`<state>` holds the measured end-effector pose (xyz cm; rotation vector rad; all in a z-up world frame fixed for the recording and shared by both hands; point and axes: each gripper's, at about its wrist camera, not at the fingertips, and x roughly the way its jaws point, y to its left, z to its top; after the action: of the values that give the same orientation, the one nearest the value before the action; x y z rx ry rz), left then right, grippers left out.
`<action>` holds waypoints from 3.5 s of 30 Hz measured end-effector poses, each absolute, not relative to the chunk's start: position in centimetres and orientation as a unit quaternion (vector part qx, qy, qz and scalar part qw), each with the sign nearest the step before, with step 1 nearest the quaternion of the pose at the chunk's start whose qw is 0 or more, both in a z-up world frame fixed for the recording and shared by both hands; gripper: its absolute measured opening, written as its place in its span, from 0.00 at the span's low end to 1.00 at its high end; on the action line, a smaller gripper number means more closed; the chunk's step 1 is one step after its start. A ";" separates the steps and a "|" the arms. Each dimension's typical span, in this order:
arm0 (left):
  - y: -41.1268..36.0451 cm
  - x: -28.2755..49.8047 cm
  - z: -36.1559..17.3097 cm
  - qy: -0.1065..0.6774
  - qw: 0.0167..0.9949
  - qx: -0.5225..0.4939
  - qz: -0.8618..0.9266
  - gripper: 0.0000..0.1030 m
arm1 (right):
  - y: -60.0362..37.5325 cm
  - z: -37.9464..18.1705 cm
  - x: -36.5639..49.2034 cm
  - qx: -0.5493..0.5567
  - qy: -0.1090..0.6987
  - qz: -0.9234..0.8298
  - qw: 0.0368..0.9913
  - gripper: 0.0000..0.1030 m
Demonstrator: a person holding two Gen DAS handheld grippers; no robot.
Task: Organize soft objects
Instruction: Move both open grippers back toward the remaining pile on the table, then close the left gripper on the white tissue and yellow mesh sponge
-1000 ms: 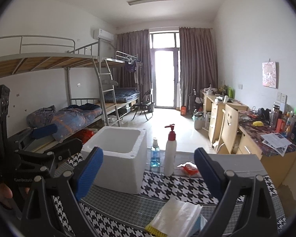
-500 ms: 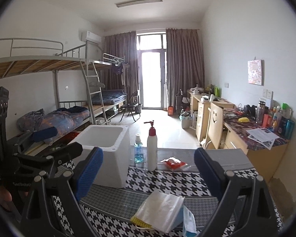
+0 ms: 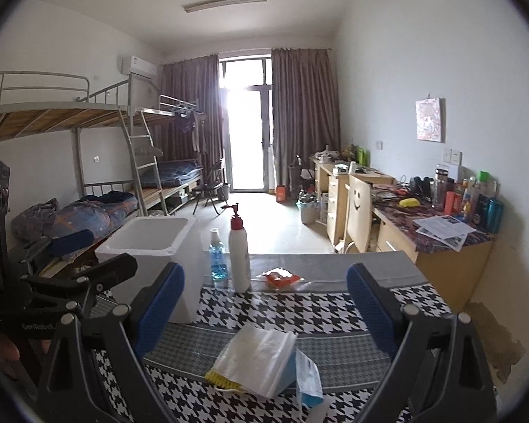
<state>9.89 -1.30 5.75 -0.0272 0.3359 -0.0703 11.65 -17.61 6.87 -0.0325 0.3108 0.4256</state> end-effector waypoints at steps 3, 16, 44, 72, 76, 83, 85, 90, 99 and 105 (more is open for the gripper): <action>-1.6 9.9 5.5 0.168 0.985 -0.011 -0.041 0.99 | -18.0 6.6 11.6 -0.014 0.157 0.205 0.966 0.93; -3.3 11.4 3.8 0.188 0.980 -0.016 -0.063 0.99 | -19.8 5.5 11.5 -0.012 0.163 0.172 0.972 0.93; -6.8 14.7 -2.0 0.266 0.960 0.006 -0.087 0.99 | -22.4 1.9 13.1 0.000 0.212 0.143 0.967 0.93; -9.9 18.5 -7.5 0.355 0.928 0.042 -0.101 0.99 | -24.1 -2.1 15.9 0.002 0.267 0.145 0.953 0.93; -10.3 18.9 -8.0 0.366 0.923 0.047 -0.106 0.93 | -24.3 -2.5 16.2 0.008 0.273 0.147 0.951 0.93; -10.2 19.9 -9.0 0.395 0.910 0.031 -0.120 0.76 | -24.4 -3.1 16.6 0.013 0.284 0.153 0.947 0.93; -10.1 20.1 -9.3 0.404 0.906 0.026 -0.124 0.68 | -24.3 -3.2 16.7 0.012 0.286 0.153 0.946 0.93; -9.7 20.3 -9.8 0.417 0.900 0.016 -0.127 0.53 | -24.6 -3.7 17.2 0.017 0.294 0.152 0.944 0.93; -8.8 20.6 -10.2 0.432 0.893 -0.001 -0.130 0.21 | -24.3 -4.2 17.5 0.017 0.301 0.152 0.941 0.93; -7.5 19.6 -8.4 0.409 0.903 -0.010 -0.129 0.12 | -23.9 -4.4 17.7 0.015 0.306 0.154 0.939 0.93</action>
<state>19.65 -7.54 -8.45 -0.0203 0.8448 -0.2674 17.70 -23.93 -4.37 0.0307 0.6251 0.3152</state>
